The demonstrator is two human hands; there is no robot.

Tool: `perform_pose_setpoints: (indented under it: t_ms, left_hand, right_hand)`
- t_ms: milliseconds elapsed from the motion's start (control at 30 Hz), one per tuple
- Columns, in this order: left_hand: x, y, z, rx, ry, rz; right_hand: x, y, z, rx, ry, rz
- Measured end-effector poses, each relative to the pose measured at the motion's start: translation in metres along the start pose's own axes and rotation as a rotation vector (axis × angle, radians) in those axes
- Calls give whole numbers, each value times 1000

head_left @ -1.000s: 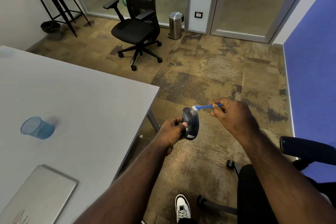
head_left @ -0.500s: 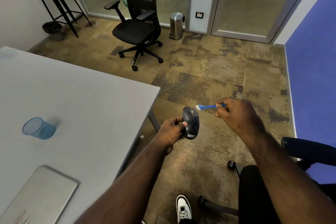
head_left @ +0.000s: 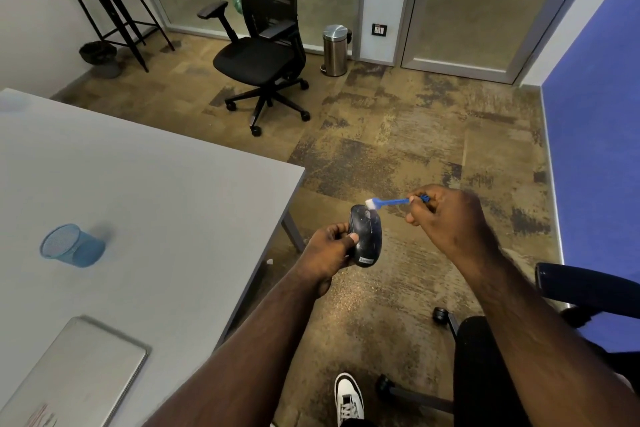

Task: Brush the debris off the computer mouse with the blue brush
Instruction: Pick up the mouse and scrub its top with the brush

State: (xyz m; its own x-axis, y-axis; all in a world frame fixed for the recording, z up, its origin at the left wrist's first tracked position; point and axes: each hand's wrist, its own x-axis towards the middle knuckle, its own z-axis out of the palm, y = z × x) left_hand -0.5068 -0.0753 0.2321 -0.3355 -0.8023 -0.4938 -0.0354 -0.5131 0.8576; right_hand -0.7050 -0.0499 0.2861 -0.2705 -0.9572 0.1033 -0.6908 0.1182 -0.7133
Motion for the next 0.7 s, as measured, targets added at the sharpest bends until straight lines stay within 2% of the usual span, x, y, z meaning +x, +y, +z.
perform_pose_setpoints:
  t_ms: [100,200,267,333,400,533,700]
  left_hand:
    - [0,1,-1,19,12,-7]
    - [1,0,-1,23,3,-10]
    - [1,-2,-1,33,5,-10]
    - [1,-2,-2,38,5,-6]
    - [1,-2,-1,33,-4,-2]
    - [-1,-1,-1,34,-21,-4]
    - [-1,0,-3,13,14,-5]
  right_hand:
    - [-4,-1,3,19,-80,0]
    - [-2,5,3,-63,8,45]
    - [0,8,2,34,26,58]
    - [-2,7,3,141,-50,59]
    - [-5,8,7,111,-90,62]
    - [-3,15,7,33,56,80]
    - [-9,16,-4,33,-140,-15]
